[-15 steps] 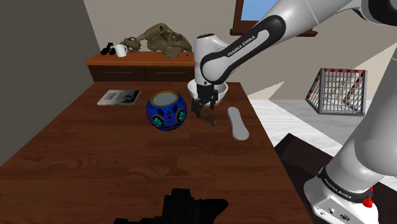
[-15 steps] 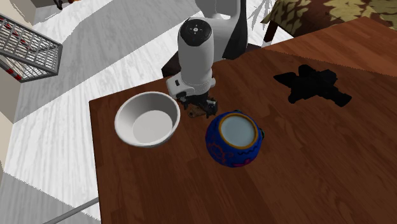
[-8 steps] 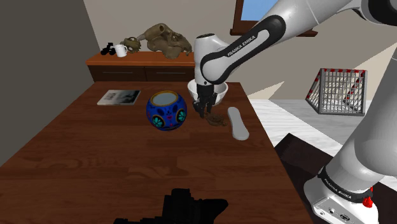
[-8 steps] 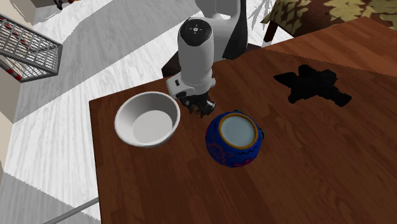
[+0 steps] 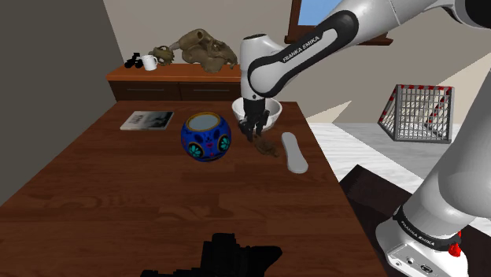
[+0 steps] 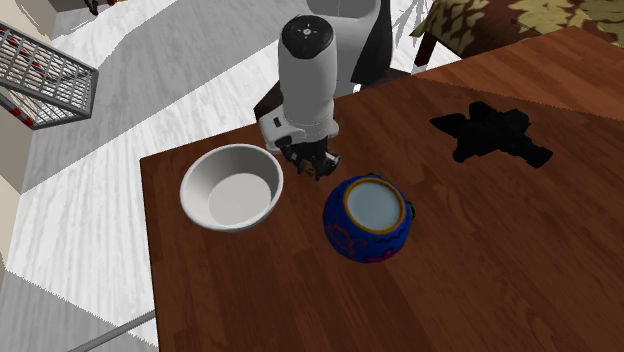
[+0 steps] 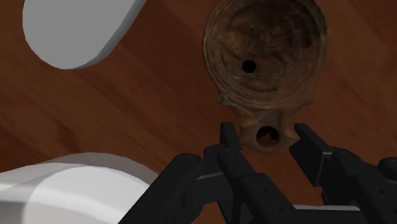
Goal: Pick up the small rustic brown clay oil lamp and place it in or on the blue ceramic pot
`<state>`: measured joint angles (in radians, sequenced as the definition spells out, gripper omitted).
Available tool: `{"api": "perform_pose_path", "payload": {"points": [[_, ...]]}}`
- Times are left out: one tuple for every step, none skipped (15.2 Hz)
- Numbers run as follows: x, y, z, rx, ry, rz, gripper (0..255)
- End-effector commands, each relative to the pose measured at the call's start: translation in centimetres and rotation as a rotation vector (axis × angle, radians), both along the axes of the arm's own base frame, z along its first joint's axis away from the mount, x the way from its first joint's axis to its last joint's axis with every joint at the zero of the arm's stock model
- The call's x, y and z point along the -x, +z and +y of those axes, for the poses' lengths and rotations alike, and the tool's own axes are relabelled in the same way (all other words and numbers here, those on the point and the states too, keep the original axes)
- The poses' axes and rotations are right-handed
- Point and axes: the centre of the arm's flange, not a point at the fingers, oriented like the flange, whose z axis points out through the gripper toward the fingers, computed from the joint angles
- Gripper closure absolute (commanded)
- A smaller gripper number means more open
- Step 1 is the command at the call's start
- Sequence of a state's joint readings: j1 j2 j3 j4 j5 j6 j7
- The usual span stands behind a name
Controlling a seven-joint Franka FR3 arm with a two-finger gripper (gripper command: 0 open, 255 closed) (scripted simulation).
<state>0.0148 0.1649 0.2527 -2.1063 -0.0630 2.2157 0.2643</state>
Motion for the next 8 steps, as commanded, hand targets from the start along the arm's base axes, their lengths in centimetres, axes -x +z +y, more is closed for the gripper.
{"api": "perform_pose_path", "payload": {"points": [[0.0,1.2,0.0,0.0,0.0,0.0,255],[0.0,1.7,0.0,0.0,0.0,0.0,255],[0.0,2.2,0.0,0.0,0.0,0.0,255],[0.0,2.8,0.0,0.0,0.0,0.0,255],[0.0,3.3,0.0,0.0,0.0,0.0,255],[0.0,3.8,0.0,0.0,0.0,0.0,255],[0.0,4.3,0.0,0.0,0.0,0.0,255],[0.0,4.9,0.0,0.0,0.0,0.0,255]]}}
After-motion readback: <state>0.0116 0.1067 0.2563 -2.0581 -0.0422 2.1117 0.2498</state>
